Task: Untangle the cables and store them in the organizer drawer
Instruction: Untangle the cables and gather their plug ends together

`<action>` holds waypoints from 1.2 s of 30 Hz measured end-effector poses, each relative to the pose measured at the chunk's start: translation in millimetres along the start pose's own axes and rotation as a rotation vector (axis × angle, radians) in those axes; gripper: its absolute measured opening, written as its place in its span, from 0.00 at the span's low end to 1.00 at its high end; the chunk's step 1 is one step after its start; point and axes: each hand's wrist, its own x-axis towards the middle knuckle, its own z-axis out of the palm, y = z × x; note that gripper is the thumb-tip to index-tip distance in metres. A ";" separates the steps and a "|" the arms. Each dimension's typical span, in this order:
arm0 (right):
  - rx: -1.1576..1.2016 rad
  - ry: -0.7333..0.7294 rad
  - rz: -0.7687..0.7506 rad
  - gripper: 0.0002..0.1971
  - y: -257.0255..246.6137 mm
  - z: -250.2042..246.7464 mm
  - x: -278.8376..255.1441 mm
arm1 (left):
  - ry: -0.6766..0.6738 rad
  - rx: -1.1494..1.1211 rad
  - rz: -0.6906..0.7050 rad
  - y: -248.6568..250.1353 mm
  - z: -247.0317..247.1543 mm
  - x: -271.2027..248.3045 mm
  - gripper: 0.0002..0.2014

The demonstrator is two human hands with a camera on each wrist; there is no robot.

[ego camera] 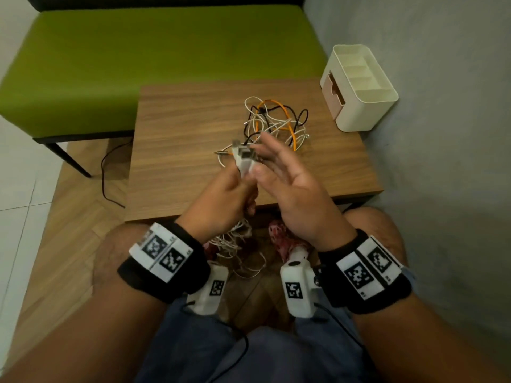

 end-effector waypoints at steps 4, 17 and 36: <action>-0.338 0.035 -0.066 0.25 12.4 4.5 2.1 | -0.083 0.073 -0.004 -9.7 7.8 -8.9 0.13; -0.456 -0.070 -0.121 0.17 15.3 -2.1 38.4 | -0.196 0.123 0.042 -34.4 -20.3 16.4 0.18; -1.031 0.029 -0.038 0.07 34.0 -84.5 181.7 | -0.013 -0.388 -0.180 -90.6 -50.7 163.7 0.19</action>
